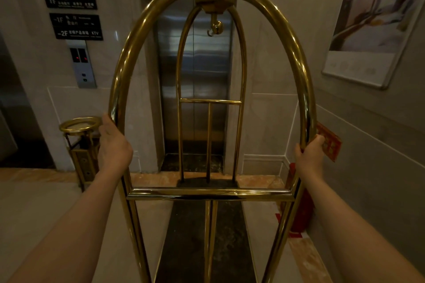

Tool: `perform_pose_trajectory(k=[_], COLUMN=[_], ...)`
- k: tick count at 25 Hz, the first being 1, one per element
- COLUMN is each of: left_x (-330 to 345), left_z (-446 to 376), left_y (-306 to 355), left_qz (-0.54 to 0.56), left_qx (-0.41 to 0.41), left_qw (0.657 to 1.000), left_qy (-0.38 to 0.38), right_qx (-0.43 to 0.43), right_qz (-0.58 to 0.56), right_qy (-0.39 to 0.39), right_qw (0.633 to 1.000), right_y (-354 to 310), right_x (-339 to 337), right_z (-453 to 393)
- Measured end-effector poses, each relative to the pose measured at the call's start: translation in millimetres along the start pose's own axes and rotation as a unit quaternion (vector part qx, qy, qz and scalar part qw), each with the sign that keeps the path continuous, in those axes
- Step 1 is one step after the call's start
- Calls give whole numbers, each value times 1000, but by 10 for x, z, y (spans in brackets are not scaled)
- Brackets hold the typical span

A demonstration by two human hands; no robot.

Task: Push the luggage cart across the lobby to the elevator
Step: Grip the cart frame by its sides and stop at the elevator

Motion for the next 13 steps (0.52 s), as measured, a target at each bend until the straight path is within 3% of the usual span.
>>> perform_pose_trajectory(k=[13], left_x=[-35], left_z=[-45], left_y=[4], left_qz=[-9], left_qx=[-2], left_qw=[1000], left_qy=[-16], right_qx=[41], right_qz=[14], right_qy=[10], right_qw=[999], right_y=[-59], right_x=[-22], right_z=[53])
Point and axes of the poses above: each hand's wrist, its own z-axis away from the middle knuckle, its own x-axis out of the palm, y = z × x, the point moved 2 cm from there along -z, towards the middle knuckle, and after that the axes turned 1 degree about -z, right-handed, at the moved point
